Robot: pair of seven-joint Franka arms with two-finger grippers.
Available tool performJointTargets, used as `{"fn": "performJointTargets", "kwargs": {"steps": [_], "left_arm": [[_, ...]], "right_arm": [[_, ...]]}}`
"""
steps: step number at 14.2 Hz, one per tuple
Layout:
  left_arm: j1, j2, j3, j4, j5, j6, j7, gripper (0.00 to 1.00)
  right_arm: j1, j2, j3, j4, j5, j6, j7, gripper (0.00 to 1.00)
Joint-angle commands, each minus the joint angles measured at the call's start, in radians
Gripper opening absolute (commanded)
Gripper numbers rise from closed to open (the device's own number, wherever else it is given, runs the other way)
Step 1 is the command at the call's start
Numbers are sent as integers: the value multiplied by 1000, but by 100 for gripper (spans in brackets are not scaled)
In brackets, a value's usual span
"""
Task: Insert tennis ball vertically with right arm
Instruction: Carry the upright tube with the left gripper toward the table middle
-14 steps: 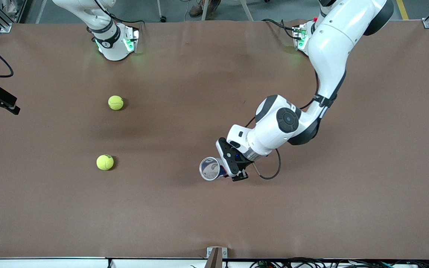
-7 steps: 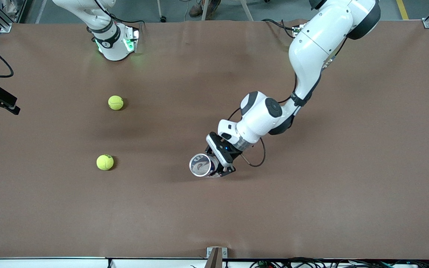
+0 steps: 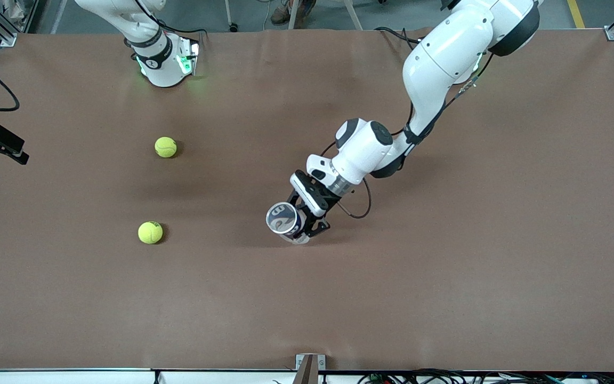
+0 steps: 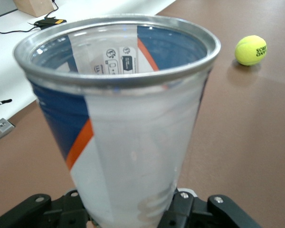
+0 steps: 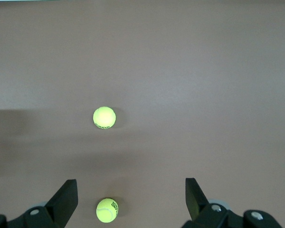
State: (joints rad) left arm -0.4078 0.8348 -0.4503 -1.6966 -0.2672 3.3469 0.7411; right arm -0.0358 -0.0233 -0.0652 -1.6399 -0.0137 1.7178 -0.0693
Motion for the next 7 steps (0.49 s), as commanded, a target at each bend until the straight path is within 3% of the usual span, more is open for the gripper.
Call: {"fn": "performJointTargets", "kwargs": {"steps": [1, 3, 7], "left_arm": [[-29, 1, -2, -66, -17, 122, -32, 52], [-57, 38, -2, -71, -14, 198, -49, 53], [-66, 49, -2, -74, -15, 204, -60, 53]], "right_arm": [[-9, 0, 4, 8, -2, -4, -9, 100], [-9, 2, 4, 8, -2, -4, -9, 100], [-3, 2, 5, 8, -12, -4, -7, 100]]}}
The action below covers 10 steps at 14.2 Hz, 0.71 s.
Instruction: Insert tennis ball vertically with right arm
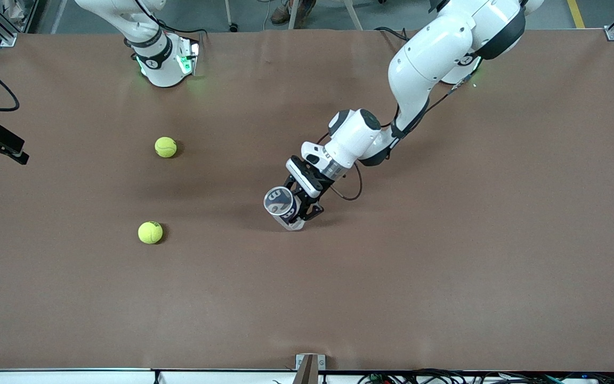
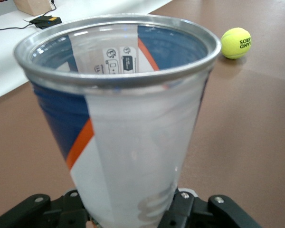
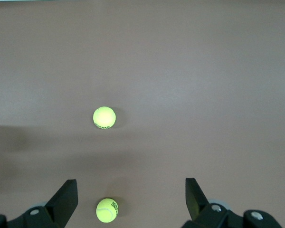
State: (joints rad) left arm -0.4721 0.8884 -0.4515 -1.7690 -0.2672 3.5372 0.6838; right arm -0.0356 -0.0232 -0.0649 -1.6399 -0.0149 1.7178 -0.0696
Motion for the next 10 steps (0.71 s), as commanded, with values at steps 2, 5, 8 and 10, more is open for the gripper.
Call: {"fn": "performJointTargets", "kwargs": {"steps": [2, 5, 8, 10], "left_arm": [[-2, -5, -1, -1, -15, 14, -3, 53], [0, 6, -1, -1, -15, 14, -3, 53], [0, 17, -1, -1, -15, 14, -3, 53], [0, 17, -1, -1, -14, 14, -3, 53]], "right_arm": [[0, 2, 7, 9, -33, -3, -7, 100], [0, 2, 8, 9, -36, -1, -7, 100], [-1, 2, 8, 8, -36, -1, -7, 100], [-3, 2, 8, 8, -36, -3, -6, 100]]}}
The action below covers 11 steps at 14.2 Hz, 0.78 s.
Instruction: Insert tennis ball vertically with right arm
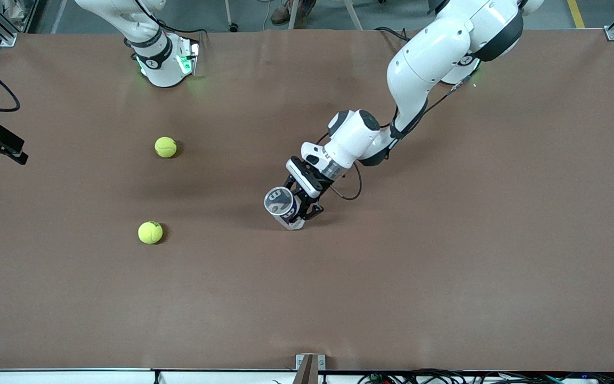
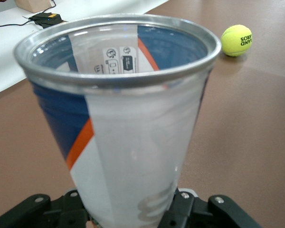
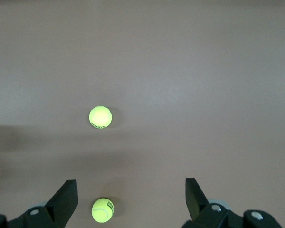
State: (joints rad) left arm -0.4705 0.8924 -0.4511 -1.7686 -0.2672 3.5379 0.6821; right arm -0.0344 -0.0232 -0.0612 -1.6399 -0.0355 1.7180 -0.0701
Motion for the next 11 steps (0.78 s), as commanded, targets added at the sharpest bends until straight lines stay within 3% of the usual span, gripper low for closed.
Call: {"fn": "performJointTargets", "kwargs": {"steps": [1, 11], "left_arm": [[-2, 13, -1, -2, -14, 13, -1, 53], [0, 10, -1, -2, -14, 13, -1, 53]], "right_arm": [[-5, 2, 6, 8, -14, -3, -5, 100], [-4, 9, 4, 8, -14, -8, -8, 100]]}}
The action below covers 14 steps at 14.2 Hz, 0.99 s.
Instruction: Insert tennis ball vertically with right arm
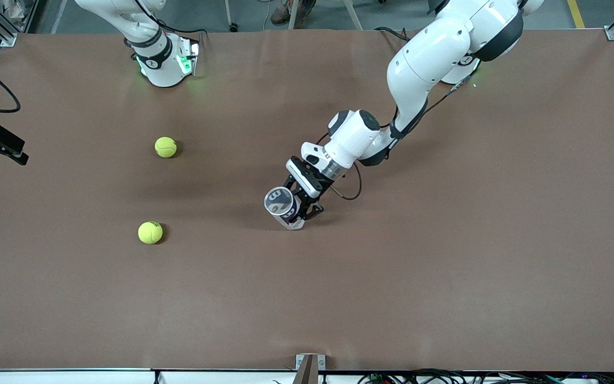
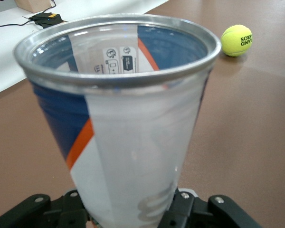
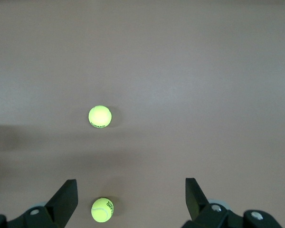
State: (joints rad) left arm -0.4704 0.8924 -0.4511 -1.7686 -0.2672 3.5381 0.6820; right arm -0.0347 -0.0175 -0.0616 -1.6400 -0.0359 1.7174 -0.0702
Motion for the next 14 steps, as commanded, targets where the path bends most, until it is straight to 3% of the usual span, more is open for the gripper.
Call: {"fn": "performJointTargets", "kwargs": {"steps": [1, 9, 14], "left_arm": [[-1, 10, -1, -2, -14, 13, -1, 53], [4, 3, -1, 3, -12, 13, -6, 53], [3, 6, -1, 5, -12, 13, -7, 53]], "right_arm": [[-4, 5, 5, 8, -13, -7, -8, 100], [-5, 8, 6, 6, -12, -10, -8, 100], [30, 96, 8, 9, 2, -21, -7, 100]]}}
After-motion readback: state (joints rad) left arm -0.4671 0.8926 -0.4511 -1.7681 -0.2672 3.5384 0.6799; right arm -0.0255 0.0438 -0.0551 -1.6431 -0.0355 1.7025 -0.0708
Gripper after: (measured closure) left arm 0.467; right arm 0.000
